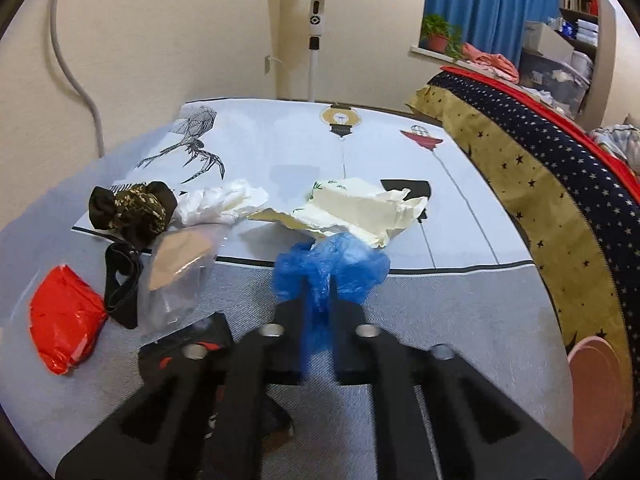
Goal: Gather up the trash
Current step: 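Grasp the blue plastic bag with the left tool while the right tool holds the lavender strip, then carry both items over the wastebasket and open both tools to drop them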
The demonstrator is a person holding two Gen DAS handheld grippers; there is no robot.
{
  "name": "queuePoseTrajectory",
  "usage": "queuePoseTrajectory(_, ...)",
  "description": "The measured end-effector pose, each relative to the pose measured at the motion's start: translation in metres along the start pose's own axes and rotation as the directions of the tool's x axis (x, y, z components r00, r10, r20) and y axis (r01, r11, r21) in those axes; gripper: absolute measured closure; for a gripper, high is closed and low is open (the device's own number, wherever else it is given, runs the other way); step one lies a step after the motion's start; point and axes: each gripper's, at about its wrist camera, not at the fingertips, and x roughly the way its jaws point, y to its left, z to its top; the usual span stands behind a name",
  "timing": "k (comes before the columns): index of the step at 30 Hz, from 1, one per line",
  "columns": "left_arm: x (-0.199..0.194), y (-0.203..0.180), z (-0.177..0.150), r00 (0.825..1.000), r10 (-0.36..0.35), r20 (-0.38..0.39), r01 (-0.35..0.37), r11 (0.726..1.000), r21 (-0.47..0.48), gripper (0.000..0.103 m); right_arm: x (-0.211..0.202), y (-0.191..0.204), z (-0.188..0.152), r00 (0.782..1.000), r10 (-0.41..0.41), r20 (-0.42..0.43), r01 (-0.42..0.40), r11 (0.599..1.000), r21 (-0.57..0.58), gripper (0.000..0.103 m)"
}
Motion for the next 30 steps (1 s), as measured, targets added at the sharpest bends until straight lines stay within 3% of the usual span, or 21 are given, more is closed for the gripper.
queuePoseTrajectory(3,-0.013,0.006,0.0,0.999,-0.046,-0.014,0.045,0.999,-0.017,0.1,-0.001,-0.002,0.001,1.0,0.004,0.002,-0.004,1.0,0.004,0.091)
queuePoseTrajectory(8,-0.051,0.01,0.002,0.998,-0.057,0.0,0.057,0.998,0.02,0.1,-0.008,-0.006,0.002,1.0,0.017,0.012,-0.017,1.0,0.014,0.091)
queuePoseTrajectory(12,-0.111,0.003,0.003,0.994,-0.088,0.058,0.085,0.995,0.059,0.1,-0.02,-0.009,0.006,0.998,0.043,0.034,-0.045,0.998,0.035,0.091)
queuePoseTrajectory(17,-0.188,-0.02,-0.005,0.983,-0.151,0.106,0.141,0.985,0.099,0.1,-0.048,-0.007,0.008,0.993,0.078,0.086,-0.082,0.996,0.043,0.091)
queuePoseTrajectory(23,-0.27,-0.056,-0.021,0.96,-0.24,0.146,0.213,0.96,0.18,0.1,-0.099,-0.006,0.0,0.991,0.059,0.123,-0.066,0.997,0.048,0.091)
queuePoseTrajectory(30,-0.302,-0.088,-0.033,0.947,-0.295,0.127,0.267,0.942,0.202,0.1,-0.151,-0.019,-0.028,0.986,0.059,0.157,-0.074,0.993,0.088,0.091)
